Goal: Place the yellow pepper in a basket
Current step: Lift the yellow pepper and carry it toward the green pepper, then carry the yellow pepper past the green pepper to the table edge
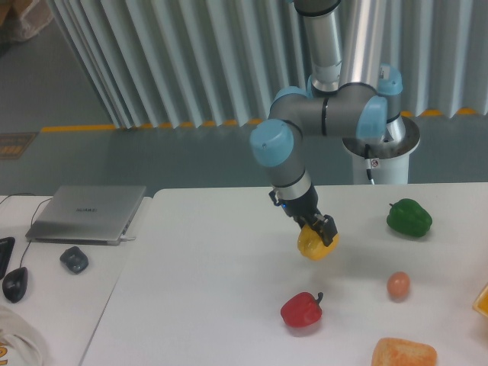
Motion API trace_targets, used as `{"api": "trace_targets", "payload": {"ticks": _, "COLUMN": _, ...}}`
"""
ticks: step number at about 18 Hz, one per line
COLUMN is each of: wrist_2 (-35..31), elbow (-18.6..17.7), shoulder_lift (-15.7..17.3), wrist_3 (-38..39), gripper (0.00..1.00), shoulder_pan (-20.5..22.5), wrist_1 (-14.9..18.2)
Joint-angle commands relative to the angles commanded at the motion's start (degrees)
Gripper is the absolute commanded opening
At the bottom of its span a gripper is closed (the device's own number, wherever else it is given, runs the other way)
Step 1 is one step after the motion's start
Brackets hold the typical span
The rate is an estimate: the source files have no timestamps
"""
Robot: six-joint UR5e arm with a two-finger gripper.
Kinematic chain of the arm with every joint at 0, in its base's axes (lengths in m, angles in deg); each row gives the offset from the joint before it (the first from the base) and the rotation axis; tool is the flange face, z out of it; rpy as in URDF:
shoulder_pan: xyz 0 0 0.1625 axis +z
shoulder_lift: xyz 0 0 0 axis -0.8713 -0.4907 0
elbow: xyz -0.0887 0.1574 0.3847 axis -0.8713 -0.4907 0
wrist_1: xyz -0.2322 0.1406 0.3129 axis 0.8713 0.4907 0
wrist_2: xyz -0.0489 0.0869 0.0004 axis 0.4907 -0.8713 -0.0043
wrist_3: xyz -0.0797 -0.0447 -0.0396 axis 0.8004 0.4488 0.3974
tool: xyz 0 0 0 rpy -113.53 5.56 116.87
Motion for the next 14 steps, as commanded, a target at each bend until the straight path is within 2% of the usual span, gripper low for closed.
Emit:
{"api": "trace_targets", "payload": {"ticks": 3, "wrist_2": 0.2, "elbow": 0.6, "shoulder_lift": 0.2, "wrist_3": -9.2, "gripper": 0.44, "shoulder_pan": 4.3, "wrist_1": -0.4}}
{"api": "trace_targets", "payload": {"ticks": 9, "wrist_2": 1.5, "elbow": 3.3, "shoulder_lift": 0.2, "wrist_3": -17.1, "gripper": 0.44, "shoulder_pan": 11.2, "wrist_1": -1.8}}
{"api": "trace_targets", "payload": {"ticks": 14, "wrist_2": 2.1, "elbow": 3.2, "shoulder_lift": 0.0, "wrist_3": -25.0, "gripper": 0.44, "shoulder_pan": 17.7, "wrist_1": -3.6}}
